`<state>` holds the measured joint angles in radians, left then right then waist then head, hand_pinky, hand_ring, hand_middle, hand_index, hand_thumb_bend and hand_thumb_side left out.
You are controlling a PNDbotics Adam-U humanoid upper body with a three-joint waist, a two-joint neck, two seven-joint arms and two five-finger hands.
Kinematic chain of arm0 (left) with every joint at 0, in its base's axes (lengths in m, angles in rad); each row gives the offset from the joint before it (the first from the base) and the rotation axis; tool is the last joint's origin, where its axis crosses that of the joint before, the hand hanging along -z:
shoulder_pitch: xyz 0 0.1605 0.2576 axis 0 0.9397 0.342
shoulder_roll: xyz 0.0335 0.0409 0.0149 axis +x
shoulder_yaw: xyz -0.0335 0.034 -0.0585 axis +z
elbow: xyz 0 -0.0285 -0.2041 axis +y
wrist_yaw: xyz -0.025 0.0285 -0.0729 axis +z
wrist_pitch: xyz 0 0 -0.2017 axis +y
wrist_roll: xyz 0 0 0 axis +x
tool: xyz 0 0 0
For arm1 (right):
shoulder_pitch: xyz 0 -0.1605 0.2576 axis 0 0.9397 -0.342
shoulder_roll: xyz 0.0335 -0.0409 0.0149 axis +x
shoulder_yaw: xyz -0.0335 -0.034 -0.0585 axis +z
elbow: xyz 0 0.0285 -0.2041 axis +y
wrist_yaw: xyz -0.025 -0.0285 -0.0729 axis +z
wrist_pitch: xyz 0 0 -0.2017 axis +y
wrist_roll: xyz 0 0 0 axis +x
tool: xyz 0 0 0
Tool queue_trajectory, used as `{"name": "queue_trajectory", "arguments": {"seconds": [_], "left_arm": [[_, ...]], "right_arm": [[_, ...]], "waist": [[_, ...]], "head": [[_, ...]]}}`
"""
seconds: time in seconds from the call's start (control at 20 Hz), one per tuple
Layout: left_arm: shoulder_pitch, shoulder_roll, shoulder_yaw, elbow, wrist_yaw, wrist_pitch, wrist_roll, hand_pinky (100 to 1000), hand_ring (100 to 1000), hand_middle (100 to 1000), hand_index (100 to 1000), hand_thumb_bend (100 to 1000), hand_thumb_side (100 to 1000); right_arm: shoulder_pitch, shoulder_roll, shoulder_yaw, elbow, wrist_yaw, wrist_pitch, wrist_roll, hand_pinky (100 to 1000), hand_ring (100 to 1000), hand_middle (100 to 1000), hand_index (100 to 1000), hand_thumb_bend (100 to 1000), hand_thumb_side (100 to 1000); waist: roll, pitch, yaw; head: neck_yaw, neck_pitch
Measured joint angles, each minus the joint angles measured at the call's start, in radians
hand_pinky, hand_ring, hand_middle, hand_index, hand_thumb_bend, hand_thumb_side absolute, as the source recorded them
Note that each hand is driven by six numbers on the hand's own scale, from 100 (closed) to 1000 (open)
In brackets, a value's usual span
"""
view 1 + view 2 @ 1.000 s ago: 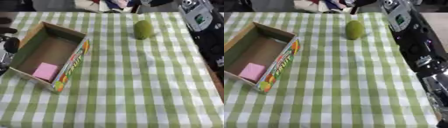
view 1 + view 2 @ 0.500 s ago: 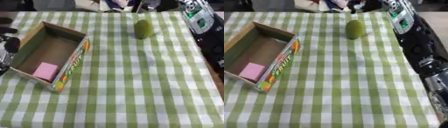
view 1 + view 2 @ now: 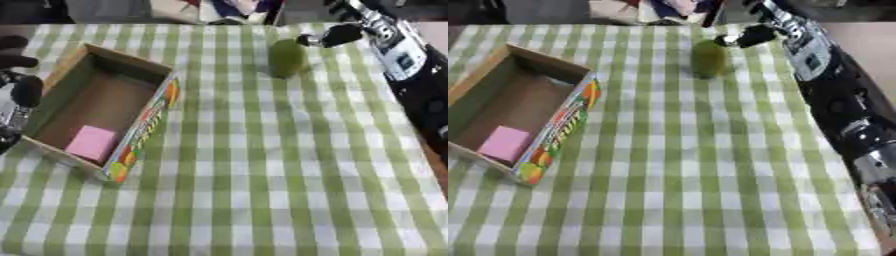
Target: Pick up objects on the table and place them in the box.
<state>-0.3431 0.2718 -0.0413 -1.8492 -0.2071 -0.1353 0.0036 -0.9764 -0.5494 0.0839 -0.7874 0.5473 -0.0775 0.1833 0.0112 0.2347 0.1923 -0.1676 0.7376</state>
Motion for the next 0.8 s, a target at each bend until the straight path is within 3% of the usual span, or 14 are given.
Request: {"name": "queue_trajectory", "arguments": {"seconds": [0.8], "left_arm": [[0.001, 0.000, 0.000, 0.006, 0.004, 0.000, -0.008, 573, 696, 742, 809, 540, 670]], "right_arm": [[0.020, 0.008, 0.033, -0.035, -0.033, -0.060, 0.089, 740, 814, 797, 920, 601, 355]], "waist": [[0.005, 0.001, -0.002]], "head": [[0.008, 0.000]]}}
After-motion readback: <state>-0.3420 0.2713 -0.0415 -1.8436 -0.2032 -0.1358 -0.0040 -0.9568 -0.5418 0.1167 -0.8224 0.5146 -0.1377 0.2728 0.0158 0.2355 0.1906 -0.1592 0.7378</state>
